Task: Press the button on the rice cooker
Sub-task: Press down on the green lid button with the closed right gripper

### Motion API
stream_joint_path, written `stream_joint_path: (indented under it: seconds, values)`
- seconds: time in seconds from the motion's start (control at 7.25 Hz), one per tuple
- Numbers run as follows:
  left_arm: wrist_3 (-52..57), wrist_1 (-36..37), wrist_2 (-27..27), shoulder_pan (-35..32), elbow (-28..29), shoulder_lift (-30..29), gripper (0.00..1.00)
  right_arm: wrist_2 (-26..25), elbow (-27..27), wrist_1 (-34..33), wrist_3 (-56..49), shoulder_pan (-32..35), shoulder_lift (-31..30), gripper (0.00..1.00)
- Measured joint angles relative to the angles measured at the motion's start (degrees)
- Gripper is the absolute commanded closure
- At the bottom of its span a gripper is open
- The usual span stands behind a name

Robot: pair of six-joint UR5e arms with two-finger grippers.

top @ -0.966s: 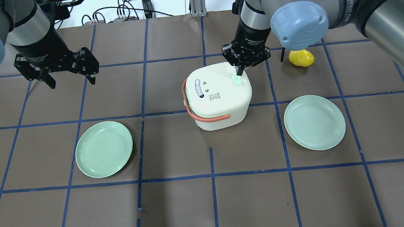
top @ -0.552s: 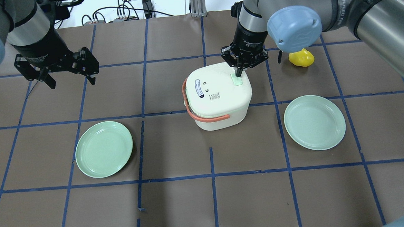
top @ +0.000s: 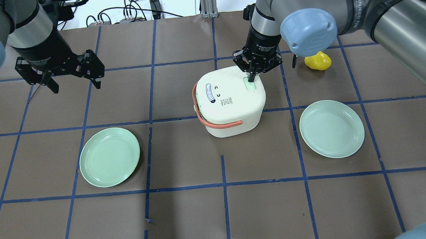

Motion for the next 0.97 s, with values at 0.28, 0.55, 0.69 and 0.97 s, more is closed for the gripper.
stream_joint_path:
  seconds: [0.28, 0.55, 0.69, 0.97]
  values:
    - [0.0, 0.0, -0.01, 0.0, 0.0, 0.0, 0.0, 0.06, 0.09, 0.0, 0.0, 0.03, -0.06, 0.95]
    - [0.0, 0.0, 0.01, 0.0, 0.0, 0.0, 0.0, 0.08, 0.11, 0.07, 0.06, 0.04, -0.23, 0.95]
    - [0.0, 0.0, 0.03, 0.0, 0.0, 0.0, 0.0, 0.09, 0.12, 0.06, 0.08, 0.06, -0.4, 0.94]
    - [0.0, 0.0, 0.02, 0.0, 0.0, 0.0, 0.0, 0.09, 0.11, 0.07, 0.11, 0.11, -0.7, 0.94]
